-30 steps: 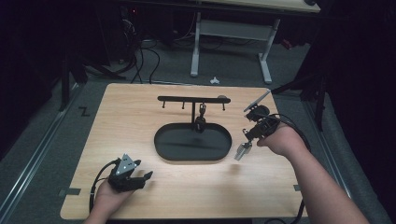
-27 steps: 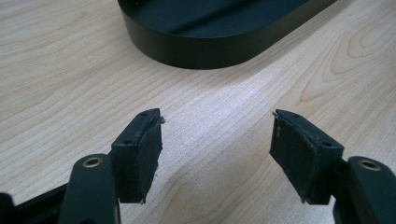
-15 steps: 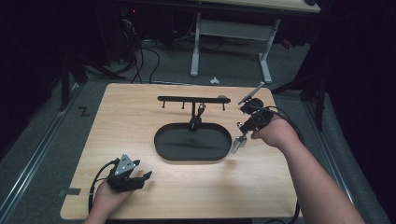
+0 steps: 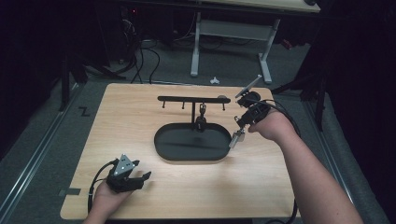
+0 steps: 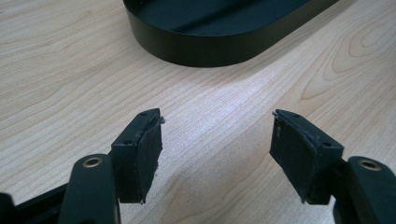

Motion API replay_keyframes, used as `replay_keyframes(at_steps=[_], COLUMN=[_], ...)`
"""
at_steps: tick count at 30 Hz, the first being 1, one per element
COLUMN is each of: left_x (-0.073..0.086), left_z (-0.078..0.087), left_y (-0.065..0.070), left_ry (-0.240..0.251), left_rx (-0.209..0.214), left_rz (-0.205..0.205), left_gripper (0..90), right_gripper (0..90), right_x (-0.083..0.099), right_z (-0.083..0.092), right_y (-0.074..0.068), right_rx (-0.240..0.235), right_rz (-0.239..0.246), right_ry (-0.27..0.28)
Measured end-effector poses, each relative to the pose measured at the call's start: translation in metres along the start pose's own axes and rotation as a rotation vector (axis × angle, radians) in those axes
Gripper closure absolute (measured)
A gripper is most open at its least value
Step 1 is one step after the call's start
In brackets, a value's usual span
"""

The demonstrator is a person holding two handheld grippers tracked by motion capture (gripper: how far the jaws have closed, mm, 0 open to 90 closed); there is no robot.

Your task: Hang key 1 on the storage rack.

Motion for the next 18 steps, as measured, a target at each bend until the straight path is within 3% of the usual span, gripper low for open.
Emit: replay_keyframes(at_steps=[18], left_x=[0.002], left_z=[0.001], left_y=[-0.001], left_ry=[0.001], left_rx=[-0.006], left_rz=[0.007], left_gripper=[34.3], right_gripper=[86.1], right_x=[-0.030], right_z=[-0.006], right_y=[-0.026], right_rx=[-0.038], right_rz=[0.047], right_ry=[0.013])
Point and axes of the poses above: each handheld gripper's, and its own axes: z roughly backward along the jaws, x roughly out of its underside, y roughly to its right, the point moved 7 cm from there along -z, roughly forward along the jaws, and after that the axes turned 15 degrees about -z, right-handed, at the moved point
